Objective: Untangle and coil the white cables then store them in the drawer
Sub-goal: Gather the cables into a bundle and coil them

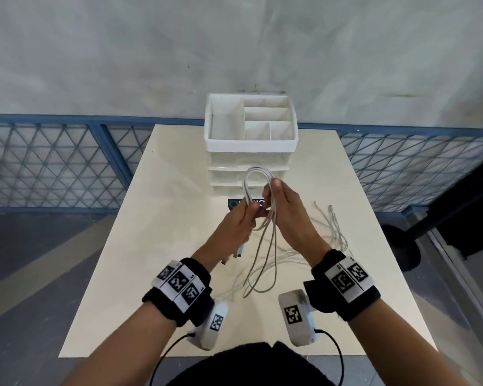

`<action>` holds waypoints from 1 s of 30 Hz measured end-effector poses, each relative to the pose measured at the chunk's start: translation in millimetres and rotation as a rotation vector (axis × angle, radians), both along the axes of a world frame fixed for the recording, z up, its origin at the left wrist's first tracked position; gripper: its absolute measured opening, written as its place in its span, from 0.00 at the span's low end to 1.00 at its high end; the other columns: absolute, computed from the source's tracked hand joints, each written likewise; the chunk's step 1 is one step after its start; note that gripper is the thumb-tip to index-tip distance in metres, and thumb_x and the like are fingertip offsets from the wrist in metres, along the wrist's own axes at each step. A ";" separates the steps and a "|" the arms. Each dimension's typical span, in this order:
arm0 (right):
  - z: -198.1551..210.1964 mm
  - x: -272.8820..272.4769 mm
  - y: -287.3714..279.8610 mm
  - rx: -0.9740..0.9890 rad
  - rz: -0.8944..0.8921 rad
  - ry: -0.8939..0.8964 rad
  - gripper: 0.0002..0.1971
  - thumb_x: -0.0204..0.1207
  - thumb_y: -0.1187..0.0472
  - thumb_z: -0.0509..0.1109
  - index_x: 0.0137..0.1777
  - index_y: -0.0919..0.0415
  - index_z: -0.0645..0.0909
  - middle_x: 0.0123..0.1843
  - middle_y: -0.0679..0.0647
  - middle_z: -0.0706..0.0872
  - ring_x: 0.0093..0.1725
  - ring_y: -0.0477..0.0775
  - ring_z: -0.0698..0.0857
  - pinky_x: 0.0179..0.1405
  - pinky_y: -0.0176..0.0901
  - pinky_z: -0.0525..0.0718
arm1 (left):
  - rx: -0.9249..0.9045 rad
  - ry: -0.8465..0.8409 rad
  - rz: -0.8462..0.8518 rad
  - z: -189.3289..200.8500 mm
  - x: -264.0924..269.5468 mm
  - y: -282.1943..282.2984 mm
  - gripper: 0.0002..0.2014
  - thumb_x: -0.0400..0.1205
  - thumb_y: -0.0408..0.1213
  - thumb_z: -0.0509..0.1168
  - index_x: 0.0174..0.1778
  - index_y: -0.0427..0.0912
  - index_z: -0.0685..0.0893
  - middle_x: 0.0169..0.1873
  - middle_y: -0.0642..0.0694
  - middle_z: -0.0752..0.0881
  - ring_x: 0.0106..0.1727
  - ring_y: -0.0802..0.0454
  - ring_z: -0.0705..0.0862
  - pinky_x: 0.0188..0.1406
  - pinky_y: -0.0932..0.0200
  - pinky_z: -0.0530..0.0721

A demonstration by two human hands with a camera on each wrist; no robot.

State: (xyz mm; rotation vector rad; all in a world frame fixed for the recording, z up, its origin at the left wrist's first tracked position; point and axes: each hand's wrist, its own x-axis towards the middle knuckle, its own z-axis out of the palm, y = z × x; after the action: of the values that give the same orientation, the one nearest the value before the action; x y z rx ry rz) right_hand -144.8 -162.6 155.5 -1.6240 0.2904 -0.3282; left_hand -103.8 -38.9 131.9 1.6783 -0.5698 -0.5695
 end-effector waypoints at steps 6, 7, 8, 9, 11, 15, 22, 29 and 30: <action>-2.2 2.7 -5.2 -0.124 -0.073 -0.005 0.20 0.84 0.57 0.57 0.44 0.69 0.86 0.33 0.57 0.85 0.27 0.37 0.82 0.29 0.21 0.75 | -0.021 -0.080 0.021 -0.9 5.8 -1.7 0.12 0.83 0.57 0.51 0.52 0.68 0.80 0.25 0.46 0.66 0.24 0.54 0.61 0.26 0.53 0.63; -6.1 2.0 -6.4 -0.096 -0.053 0.012 0.20 0.84 0.56 0.57 0.45 0.69 0.86 0.35 0.59 0.87 0.29 0.42 0.83 0.31 0.24 0.77 | -0.016 -0.096 0.017 1.3 6.6 -1.4 0.12 0.85 0.55 0.51 0.54 0.71 0.80 0.23 0.50 0.66 0.24 0.54 0.61 0.27 0.53 0.63; -8.5 0.0 -7.0 -0.061 -0.031 0.032 0.19 0.84 0.56 0.58 0.45 0.68 0.86 0.36 0.61 0.87 0.32 0.47 0.84 0.33 0.29 0.79 | -0.002 -0.104 0.018 0.9 8.2 -1.2 0.12 0.86 0.51 0.51 0.53 0.69 0.80 0.21 0.57 0.67 0.24 0.55 0.63 0.27 0.54 0.65; -10.9 -1.3 -7.3 -0.022 -0.015 0.049 0.19 0.83 0.56 0.59 0.46 0.69 0.86 0.38 0.64 0.88 0.34 0.52 0.85 0.36 0.35 0.83 | 0.013 -0.103 0.013 3.8 8.1 -1.3 0.12 0.87 0.49 0.51 0.51 0.66 0.80 0.19 0.59 0.69 0.23 0.58 0.65 0.28 0.57 0.67; -14.4 -2.5 -8.1 0.042 0.011 0.054 0.17 0.82 0.57 0.61 0.49 0.70 0.86 0.43 0.67 0.90 0.39 0.58 0.89 0.43 0.44 0.89 | 0.054 -0.107 -0.014 5.1 7.6 -1.6 0.13 0.87 0.47 0.51 0.47 0.58 0.81 0.21 0.58 0.73 0.24 0.61 0.69 0.30 0.61 0.71; -13.8 -1.8 -12.5 0.037 0.044 0.065 0.11 0.79 0.58 0.66 0.49 0.64 0.88 0.42 0.64 0.91 0.40 0.53 0.90 0.44 0.41 0.88 | 0.126 -0.123 -0.073 4.9 5.2 -0.1 0.17 0.86 0.50 0.51 0.44 0.45 0.80 0.27 0.49 0.73 0.28 0.53 0.70 0.32 0.60 0.73; -0.6 -5.1 -25.4 -0.039 0.245 0.113 0.13 0.79 0.59 0.67 0.45 0.69 0.88 0.36 0.57 0.83 0.34 0.49 0.83 0.44 0.36 0.87 | 0.186 -0.244 -0.124 6.0 15.1 1.7 0.19 0.87 0.46 0.51 0.39 0.44 0.82 0.41 0.42 0.77 0.40 0.50 0.79 0.43 0.61 0.79; 17.1 10.2 -33.6 -0.431 0.196 0.107 0.18 0.79 0.48 0.63 0.67 0.51 0.76 0.39 0.51 0.81 0.26 0.38 0.78 0.30 0.27 0.77 | 0.373 -0.394 -0.210 8.6 6.5 1.9 0.17 0.88 0.42 0.48 0.36 0.49 0.76 0.37 0.53 0.85 0.32 0.65 0.75 0.51 0.58 0.68; 18.7 12.7 -34.6 -0.540 0.239 0.101 0.15 0.81 0.50 0.61 0.62 0.56 0.78 0.37 0.52 0.81 0.27 0.38 0.78 0.30 0.26 0.75 | 0.381 -0.398 -0.225 11.2 3.6 1.0 0.17 0.88 0.42 0.48 0.36 0.48 0.76 0.39 0.49 0.89 0.28 0.67 0.75 0.50 0.62 0.70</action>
State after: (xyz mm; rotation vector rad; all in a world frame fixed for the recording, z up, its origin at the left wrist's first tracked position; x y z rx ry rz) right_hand -132.0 -197.1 174.2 -2.1880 0.0810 -0.1457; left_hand -100.2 -37.8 143.0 2.1247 -0.9950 -0.5287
